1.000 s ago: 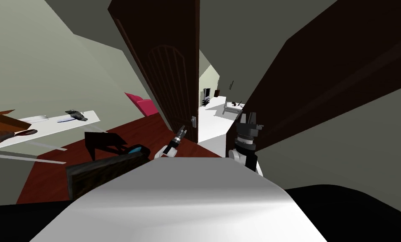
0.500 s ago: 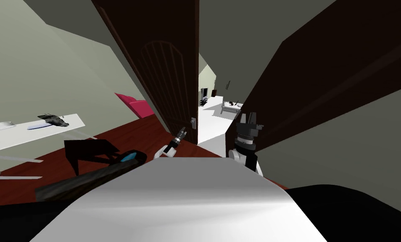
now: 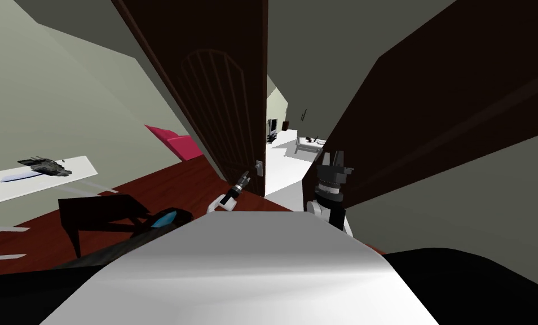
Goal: Push the door open
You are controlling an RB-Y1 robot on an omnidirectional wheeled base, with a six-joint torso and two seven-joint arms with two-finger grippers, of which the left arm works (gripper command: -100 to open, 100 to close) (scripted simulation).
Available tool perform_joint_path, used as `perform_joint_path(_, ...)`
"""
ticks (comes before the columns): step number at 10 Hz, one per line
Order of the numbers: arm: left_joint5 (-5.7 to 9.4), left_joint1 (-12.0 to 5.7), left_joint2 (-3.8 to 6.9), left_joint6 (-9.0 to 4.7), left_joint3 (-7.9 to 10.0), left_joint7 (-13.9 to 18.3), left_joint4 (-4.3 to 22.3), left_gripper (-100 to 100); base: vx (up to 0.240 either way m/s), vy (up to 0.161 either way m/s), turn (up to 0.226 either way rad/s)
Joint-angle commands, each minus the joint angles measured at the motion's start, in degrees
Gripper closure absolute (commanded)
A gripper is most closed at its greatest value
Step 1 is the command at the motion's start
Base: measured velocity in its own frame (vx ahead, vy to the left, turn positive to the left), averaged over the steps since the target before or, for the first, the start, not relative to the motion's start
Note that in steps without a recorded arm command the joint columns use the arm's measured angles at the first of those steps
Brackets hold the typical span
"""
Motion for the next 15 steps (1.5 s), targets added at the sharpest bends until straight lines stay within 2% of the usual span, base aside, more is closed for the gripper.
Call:
perform_joint_path(1,-0.03,-0.54,-0.60,0.19,0.38,-0.2,0.7,-100,0.156,-0.060,-0.062)
perform_joint_path(6,-0.15,-2.42,-2.63,0.60,1.62,-0.9,3.5,-100,0.182,-0.084,-0.058)
perform_joint_path(8,-0.15,-2.53,-2.69,0.61,1.65,-0.9,3.6,-100,0.138,-0.022,-0.019)
perform_joint_path(9,-0.15,-2.53,-2.69,0.61,1.65,-0.9,3.6,100,-0.010,-0.001,0.007)
perform_joint_path(14,-0.15,-2.53,-2.69,0.61,1.65,-0.9,3.6,100,-0.016,0.003,0.000)
perform_joint_path(15,-0.11,-2.91,-3.02,0.83,2.86,-1.4,4.6,100,0.104,-0.032,0.036)
